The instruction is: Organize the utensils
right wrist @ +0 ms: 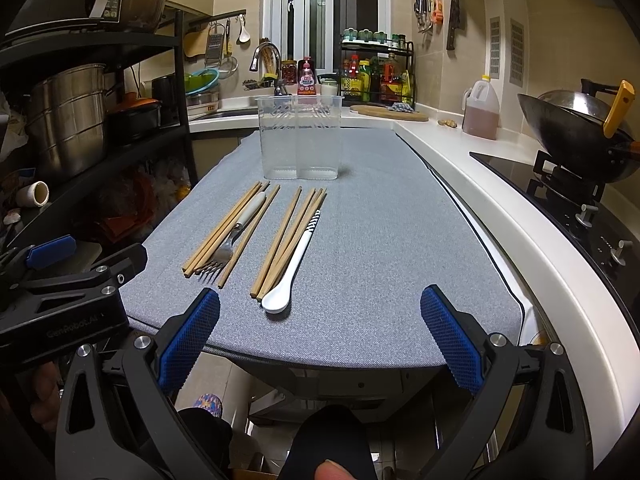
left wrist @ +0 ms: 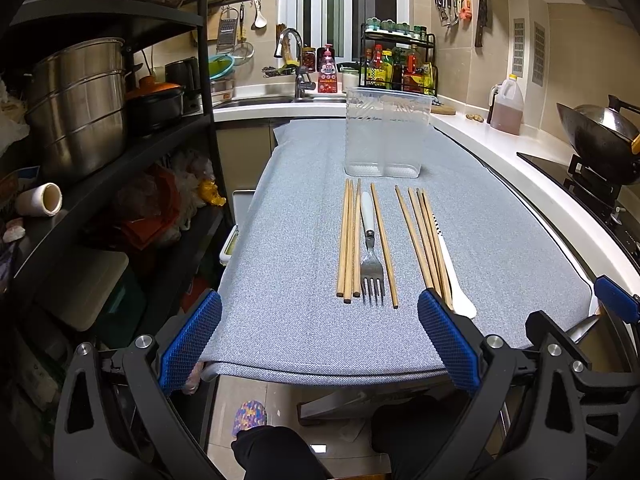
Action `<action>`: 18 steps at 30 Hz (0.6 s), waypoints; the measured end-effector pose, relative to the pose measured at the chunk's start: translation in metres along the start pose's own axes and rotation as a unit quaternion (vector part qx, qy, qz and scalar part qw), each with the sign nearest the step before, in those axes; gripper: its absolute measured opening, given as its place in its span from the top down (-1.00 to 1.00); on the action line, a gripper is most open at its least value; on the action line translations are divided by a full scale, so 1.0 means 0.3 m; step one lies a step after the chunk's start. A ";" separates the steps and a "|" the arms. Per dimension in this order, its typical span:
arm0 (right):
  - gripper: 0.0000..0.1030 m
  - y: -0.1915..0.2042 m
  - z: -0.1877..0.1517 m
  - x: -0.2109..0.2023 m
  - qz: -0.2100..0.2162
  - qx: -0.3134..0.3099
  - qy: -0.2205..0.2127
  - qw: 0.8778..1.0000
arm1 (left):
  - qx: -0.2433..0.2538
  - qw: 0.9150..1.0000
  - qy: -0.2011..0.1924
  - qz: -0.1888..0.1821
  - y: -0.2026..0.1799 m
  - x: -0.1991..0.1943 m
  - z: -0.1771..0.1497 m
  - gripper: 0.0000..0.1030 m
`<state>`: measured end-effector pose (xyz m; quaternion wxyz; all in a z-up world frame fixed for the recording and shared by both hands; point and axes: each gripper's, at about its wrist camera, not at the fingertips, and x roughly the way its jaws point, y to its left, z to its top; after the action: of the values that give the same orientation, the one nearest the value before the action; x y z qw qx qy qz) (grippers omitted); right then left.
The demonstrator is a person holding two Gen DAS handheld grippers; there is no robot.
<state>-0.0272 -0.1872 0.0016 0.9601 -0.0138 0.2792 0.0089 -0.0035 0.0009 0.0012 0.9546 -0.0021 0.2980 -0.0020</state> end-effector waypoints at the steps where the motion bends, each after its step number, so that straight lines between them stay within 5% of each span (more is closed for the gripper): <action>1: -0.90 0.000 0.000 0.000 0.000 0.000 0.000 1.000 | 0.000 1.000 0.000 0.000 -0.001 0.001 0.000 -0.85; 18: -0.90 -0.013 -0.003 0.014 -0.002 0.007 0.003 1.000 | -0.006 1.000 0.010 -0.006 0.008 0.011 -0.002 -0.85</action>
<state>-0.0240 -0.1911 -0.0013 0.9592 -0.0072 0.2825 0.0050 -0.0012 0.0033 -0.0013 0.9516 -0.0092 0.3072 -0.0064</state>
